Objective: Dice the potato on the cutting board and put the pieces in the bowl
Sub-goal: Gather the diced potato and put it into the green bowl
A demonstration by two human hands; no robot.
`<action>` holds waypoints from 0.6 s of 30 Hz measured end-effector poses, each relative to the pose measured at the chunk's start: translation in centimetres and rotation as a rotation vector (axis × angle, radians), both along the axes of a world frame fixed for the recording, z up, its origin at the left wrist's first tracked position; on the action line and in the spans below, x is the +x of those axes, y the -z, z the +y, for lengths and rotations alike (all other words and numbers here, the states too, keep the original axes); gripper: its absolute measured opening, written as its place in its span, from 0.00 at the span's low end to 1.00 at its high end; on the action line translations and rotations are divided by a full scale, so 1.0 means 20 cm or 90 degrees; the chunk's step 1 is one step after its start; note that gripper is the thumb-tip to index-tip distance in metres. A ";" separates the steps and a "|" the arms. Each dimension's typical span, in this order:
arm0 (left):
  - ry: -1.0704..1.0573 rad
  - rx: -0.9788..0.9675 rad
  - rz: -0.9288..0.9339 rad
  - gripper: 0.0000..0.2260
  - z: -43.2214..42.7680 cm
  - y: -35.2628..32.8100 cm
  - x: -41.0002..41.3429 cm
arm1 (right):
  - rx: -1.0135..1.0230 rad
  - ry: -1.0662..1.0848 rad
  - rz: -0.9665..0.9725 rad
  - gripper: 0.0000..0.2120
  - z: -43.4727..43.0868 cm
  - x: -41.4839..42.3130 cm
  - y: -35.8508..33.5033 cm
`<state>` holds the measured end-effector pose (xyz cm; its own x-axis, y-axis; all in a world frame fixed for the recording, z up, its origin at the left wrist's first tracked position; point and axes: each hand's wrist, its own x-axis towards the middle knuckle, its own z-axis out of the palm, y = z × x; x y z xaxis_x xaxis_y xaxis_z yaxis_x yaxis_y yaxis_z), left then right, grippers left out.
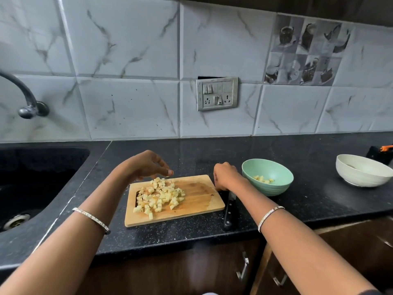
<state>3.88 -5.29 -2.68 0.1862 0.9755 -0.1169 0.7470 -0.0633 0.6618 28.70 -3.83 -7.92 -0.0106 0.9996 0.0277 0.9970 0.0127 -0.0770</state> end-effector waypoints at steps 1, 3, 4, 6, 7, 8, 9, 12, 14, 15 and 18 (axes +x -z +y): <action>0.002 0.002 -0.002 0.06 0.00 0.01 -0.01 | 0.016 0.006 0.015 0.05 -0.01 0.00 -0.01; 0.006 0.010 0.001 0.06 0.00 0.02 -0.04 | 0.082 0.029 0.070 0.05 -0.01 0.02 -0.04; 0.005 0.011 0.007 0.08 0.00 0.02 -0.05 | 0.126 0.047 0.102 0.04 -0.01 0.04 -0.08; -0.003 0.001 0.016 0.15 0.01 0.05 -0.09 | 0.202 0.097 0.148 0.05 -0.03 0.11 -0.15; -0.006 -0.013 0.018 0.20 0.01 0.07 -0.09 | 0.216 0.131 0.152 0.06 -0.05 0.16 -0.20; -0.010 -0.030 0.022 0.26 0.01 0.08 -0.11 | 0.210 0.167 0.141 0.07 -0.07 0.21 -0.23; -0.012 -0.048 0.031 0.32 0.01 0.08 -0.12 | 0.184 0.202 0.123 0.09 -0.09 0.26 -0.25; -0.003 -0.083 0.071 0.51 0.00 0.08 -0.15 | 0.054 0.236 0.128 0.10 -0.13 0.37 -0.27; -0.003 -0.097 0.079 0.56 -0.02 0.08 -0.16 | 0.015 0.224 0.177 0.11 -0.13 0.39 -0.25; -0.003 -0.103 0.079 0.56 -0.04 0.08 -0.17 | 0.005 0.214 0.198 0.16 -0.13 0.39 -0.23; -0.012 -0.115 0.079 0.56 -0.05 0.08 -0.19 | -0.012 0.177 0.149 0.26 -0.17 0.36 -0.19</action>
<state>0.17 -6.34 -4.25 0.1413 0.9400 -0.3106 0.8231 0.0627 0.5644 35.95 -7.16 -4.11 0.2663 0.9636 -0.0218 0.9172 -0.2603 -0.3016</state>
